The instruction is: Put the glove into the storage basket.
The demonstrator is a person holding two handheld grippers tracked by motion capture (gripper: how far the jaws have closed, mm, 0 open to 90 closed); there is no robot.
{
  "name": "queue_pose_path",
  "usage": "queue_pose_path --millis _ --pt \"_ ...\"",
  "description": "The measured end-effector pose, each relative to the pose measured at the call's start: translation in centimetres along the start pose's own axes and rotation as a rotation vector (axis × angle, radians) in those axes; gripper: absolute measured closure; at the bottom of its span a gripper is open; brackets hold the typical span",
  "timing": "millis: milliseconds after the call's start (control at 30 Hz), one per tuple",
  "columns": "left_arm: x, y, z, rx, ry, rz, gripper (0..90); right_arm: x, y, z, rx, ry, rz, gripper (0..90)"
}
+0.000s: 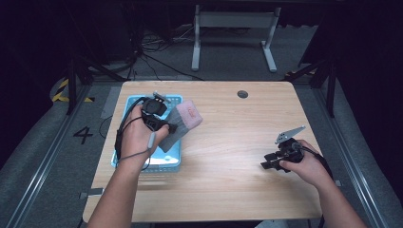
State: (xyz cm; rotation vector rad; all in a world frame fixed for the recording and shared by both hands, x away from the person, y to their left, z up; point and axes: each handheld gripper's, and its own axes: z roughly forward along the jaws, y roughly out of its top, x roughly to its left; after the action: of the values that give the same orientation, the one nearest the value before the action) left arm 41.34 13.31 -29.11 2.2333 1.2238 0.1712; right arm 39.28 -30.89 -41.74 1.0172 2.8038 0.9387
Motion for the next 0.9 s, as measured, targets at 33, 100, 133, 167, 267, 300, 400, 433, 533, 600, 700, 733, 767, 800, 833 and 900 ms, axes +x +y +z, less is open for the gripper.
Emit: queue_pose_path --millis 33,100,133,167,267,300,400,433,533,600,700,733,767,800,833,900 --pt "0.4 -0.1 0.0 -0.005 0.004 -0.012 69.2 0.0 0.0 0.0 0.002 -0.002 -0.003 57.4" --pt "1.0 -0.5 -0.2 -0.011 0.013 -0.035 69.2 0.0 0.1 0.1 0.006 -0.001 -0.003 57.2" --pt "1.2 -0.6 -0.3 -0.012 0.016 -0.039 69.2 0.0 0.2 0.2 0.005 -0.001 -0.006 57.1" --pt "1.4 -0.7 -0.4 -0.019 0.019 -0.052 69.2 0.0 0.3 0.2 0.006 -0.001 -0.006 57.2" --pt "2.1 -1.2 -0.6 -0.022 0.036 -0.081 69.1 0.0 0.6 0.3 0.004 0.002 -0.016 57.1" --pt "2.4 -1.4 -0.7 -0.021 0.044 -0.092 69.0 0.0 0.8 0.4 0.004 0.003 -0.019 57.0" --pt "3.2 -2.0 -0.8 -0.024 0.063 -0.131 69.0 0.0 1.2 0.5 0.002 0.009 -0.03 56.8" --pt "3.5 -2.1 -0.9 -0.024 0.066 -0.141 69.0 0.0 1.4 0.6 0.003 0.011 -0.036 56.8" --pt "4.1 -2.4 -0.9 -0.023 0.088 -0.168 69.0 0.0 1.7 0.9 0.008 0.015 -0.038 56.7" --pt "4.5 -2.6 -0.8 -0.017 0.102 -0.187 69.0 0.0 1.8 1.0 0.009 0.016 -0.037 56.7" --pt "5.1 -2.8 -0.5 -0.019 0.105 -0.215 69.0 0.0 1.9 1.1 0.012 0.015 -0.039 56.4" --pt "5.1 -2.8 -0.3 -0.02 0.118 -0.23 69.0 0.0 1.9 1.1 0.013 0.013 -0.039 56.4" --pt "5.2 -2.8 -0.2 -0.018 0.13 -0.238 69.0 0.1 1.8 1.1 0.013 0.014 -0.038 56.4" --pt "5.3 -2.8 -0.1 -0.017 0.146 -0.244 68.9 0.1 1.8 1.1 0.012 0.014 -0.037 56.4" --pt "5.3 -2.8 0.1 -0.029 0.144 -0.26 68.9 0.1 1.8 1.0 0.013 0.015 -0.036 56.3" --pt "5.6 -2.7 0.6 -0.027 0.127 -0.27 68.9 0.1 1.7 1.0 0.009 0.012 -0.034 56.3"
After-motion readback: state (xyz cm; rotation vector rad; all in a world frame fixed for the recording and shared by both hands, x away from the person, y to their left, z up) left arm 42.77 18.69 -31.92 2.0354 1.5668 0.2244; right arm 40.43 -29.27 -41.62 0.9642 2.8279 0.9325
